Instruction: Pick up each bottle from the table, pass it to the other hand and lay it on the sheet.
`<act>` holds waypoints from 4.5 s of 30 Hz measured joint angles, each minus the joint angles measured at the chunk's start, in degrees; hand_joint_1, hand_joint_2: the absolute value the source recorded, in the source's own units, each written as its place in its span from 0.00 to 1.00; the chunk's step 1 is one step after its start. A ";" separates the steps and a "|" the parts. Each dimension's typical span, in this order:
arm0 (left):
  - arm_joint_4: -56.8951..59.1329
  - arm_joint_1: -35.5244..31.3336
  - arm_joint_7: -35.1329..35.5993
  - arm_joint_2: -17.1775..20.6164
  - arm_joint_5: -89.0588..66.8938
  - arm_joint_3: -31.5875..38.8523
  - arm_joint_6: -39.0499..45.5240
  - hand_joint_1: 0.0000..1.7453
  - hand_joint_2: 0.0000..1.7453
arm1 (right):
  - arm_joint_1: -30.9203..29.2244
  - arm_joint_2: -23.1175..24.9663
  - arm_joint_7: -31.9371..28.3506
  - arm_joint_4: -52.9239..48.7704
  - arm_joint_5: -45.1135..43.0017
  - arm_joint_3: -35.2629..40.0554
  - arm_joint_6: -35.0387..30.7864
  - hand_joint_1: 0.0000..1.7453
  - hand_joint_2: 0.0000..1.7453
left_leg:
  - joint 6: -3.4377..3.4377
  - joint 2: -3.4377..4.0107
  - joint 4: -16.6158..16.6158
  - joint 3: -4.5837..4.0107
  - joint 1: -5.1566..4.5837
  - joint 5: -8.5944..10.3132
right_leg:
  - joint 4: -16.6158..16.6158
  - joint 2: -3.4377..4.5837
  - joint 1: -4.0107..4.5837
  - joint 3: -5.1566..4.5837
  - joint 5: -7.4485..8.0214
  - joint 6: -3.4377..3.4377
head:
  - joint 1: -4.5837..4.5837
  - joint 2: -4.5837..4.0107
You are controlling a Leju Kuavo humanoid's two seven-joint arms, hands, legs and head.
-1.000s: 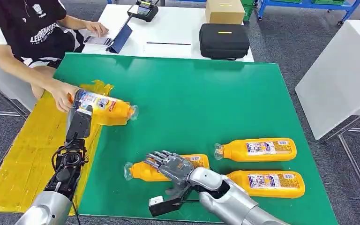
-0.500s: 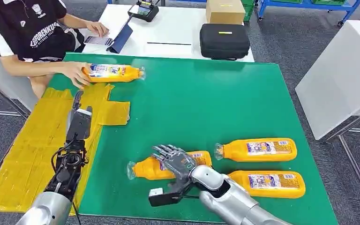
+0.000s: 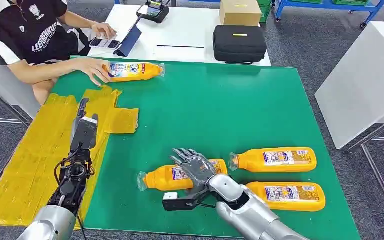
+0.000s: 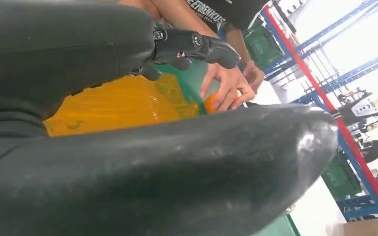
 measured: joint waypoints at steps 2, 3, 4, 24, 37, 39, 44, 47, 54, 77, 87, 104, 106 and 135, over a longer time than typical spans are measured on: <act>0.00 0.08 0.11 0.00 0.07 0.00 0.00 0.00 0.00 | 0.23 0.00 1.20 -0.17 0.72 -0.26 -0.35 0.00 1.00 | 0.00 0.00 0.00 0.00 0.00 0.00 | 0.00 0.00 0.00 0.00 0.00 0.00 | 0.00 0.00; 0.00 0.17 0.15 0.02 0.11 0.00 0.00 0.00 0.00 | 0.38 0.00 1.80 -0.22 1.18 -0.51 -0.55 0.00 1.00 | 0.00 0.00 0.00 0.00 0.00 0.00 | 0.00 0.00 0.00 0.01 0.00 0.00 | -0.02 0.00; 0.00 0.28 0.24 0.02 0.13 0.00 0.00 0.00 0.00 | 0.55 0.02 2.25 -0.26 1.42 -0.81 -0.77 0.00 1.00 | 0.00 0.00 0.00 0.00 0.00 0.00 | 0.00 0.00 0.00 0.01 0.00 0.00 | 0.00 0.00; 0.24 0.63 0.04 0.02 1.14 0.00 0.00 0.00 0.00 | 6.69 -0.66 4.96 -6.82 6.49 -7.83 -1.20 0.00 1.00 | 0.00 0.00 0.00 -0.03 0.00 -0.01 | 0.00 0.00 0.00 -0.03 0.00 0.00 | -0.02 0.00; 0.33 0.68 0.33 0.02 1.16 0.00 -0.09 0.00 0.00 | 9.00 -1.05 6.47 -8.83 8.26 -10.56 -1.18 0.00 1.00 | 0.00 0.00 0.00 -0.04 0.00 -0.01 | 0.00 0.00 0.00 -0.04 0.00 0.00 | 0.00 0.00; 0.33 0.71 0.39 0.02 1.16 0.00 -0.15 0.00 0.00 | 9.27 -1.11 6.78 -9.12 8.39 -11.00 -1.18 0.54 1.00 | 0.00 0.00 0.00 -0.04 0.00 -0.01 | 0.00 0.00 0.00 -0.04 0.00 0.00 | 0.00 0.00; 0.33 0.81 0.46 0.02 1.14 0.00 -0.17 0.00 0.00 | 9.67 -1.51 6.56 -9.22 8.02 -11.65 -0.52 0.88 1.00 | 0.00 0.00 0.00 -0.04 0.00 -0.01 | 0.00 0.00 0.00 -0.04 0.00 0.00 | 0.00 0.00; 0.33 0.85 0.46 0.00 1.07 -0.04 -0.17 0.00 0.00 | 9.85 -1.77 6.08 -9.12 7.85 -11.89 -0.46 0.98 1.00 | 0.00 0.00 0.00 -0.04 0.00 -0.01 | -0.01 0.00 0.00 -0.03 0.00 0.00 | 0.00 0.00; 0.33 0.82 0.76 -0.02 0.35 -0.28 -0.11 0.00 0.00 | 9.79 -1.97 6.06 -8.96 7.65 -12.13 -0.37 1.00 1.00 | 0.00 0.00 0.00 -0.03 0.00 -0.01 | -0.01 0.00 0.00 -0.04 -0.01 0.00 | -0.02 0.00; 0.33 0.81 0.85 -0.31 -0.13 -0.57 -0.04 0.00 0.00 | 9.74 -1.95 5.90 -8.68 7.54 -12.39 0.11 0.98 1.00 | 0.00 0.00 0.00 -0.03 0.00 -0.01 | -0.01 0.00 0.00 -0.03 -0.01 0.00 | 0.00 0.00; -0.17 0.91 1.37 -0.48 -0.57 -1.07 0.00 0.00 0.00 | 9.05 -1.88 5.25 -8.15 6.86 -12.52 -1.01 0.99 1.00 | 0.00 0.00 0.00 -0.03 0.00 -0.01 | -0.01 0.00 0.00 -0.03 0.00 0.00 | 0.00 0.00; -25.95 12.73 7.45 -2.69 8.59 -9.40 -9.81 0.00 1.00 | 14.79 7.41 -14.43 -18.95 -28.81 -30.25 -19.47 1.00 1.00 | -0.08 -0.03 -0.01 -0.14 -0.02 -0.11 | -0.02 0.00 -0.02 -0.12 -0.12 0.07 | 0.00 0.00; -26.58 12.81 7.41 -2.69 8.98 -10.05 -9.83 0.00 1.00 | 15.05 7.87 -15.36 -19.39 -30.37 -31.01 -19.52 1.00 1.00 | -0.07 -0.03 0.00 -0.14 -0.01 -0.08 | -0.02 -0.01 -0.01 -0.11 -0.11 0.08 | -0.02 0.00; -31.17 12.11 11.98 -4.68 23.83 -25.20 -28.29 0.00 1.00 | 11.75 13.25 -19.56 -14.31 -31.38 -25.09 -16.98 1.00 1.00 | -0.08 -0.03 -0.01 -0.14 0.01 -0.08 | 0.00 0.00 0.00 -0.12 -0.11 0.08 | 0.00 0.00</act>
